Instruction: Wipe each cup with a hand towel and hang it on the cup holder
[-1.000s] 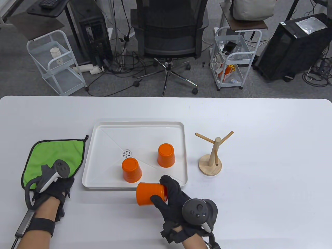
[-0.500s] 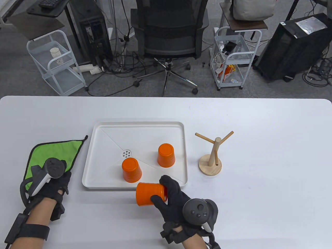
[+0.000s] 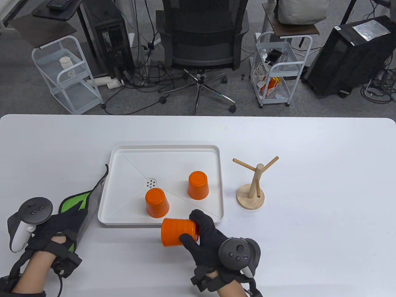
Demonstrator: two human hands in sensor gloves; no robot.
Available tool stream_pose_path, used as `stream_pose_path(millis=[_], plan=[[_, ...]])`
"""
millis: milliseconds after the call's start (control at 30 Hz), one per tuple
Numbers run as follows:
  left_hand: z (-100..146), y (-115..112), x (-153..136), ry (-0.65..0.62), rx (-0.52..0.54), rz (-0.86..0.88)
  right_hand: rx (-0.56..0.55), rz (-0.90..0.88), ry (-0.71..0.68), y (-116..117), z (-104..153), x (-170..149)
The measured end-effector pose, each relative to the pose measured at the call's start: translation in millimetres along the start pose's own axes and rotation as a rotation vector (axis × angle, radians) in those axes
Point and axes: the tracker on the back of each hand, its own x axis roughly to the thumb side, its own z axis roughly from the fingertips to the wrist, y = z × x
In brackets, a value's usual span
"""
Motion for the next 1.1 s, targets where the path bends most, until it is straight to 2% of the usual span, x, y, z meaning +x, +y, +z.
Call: stream_pose_path(millis=[300, 633, 767, 1100], plan=[[30, -16, 14, -0.146, -0.087, 0.22, 0.021, -0.028, -0.007, 3, 1, 1], [53, -49, 45, -0.322, -0.292, 0.405, 0.089, -0.066, -0.015, 17, 4, 3], [58, -64, 56, -0.366, -0.361, 0.458, 0.104, -0.081, -0.011, 20, 4, 3], [53, -109, 72, -0.43, -0.646, 0.519, 0.124, -0.17, 0.003, 21, 4, 3]])
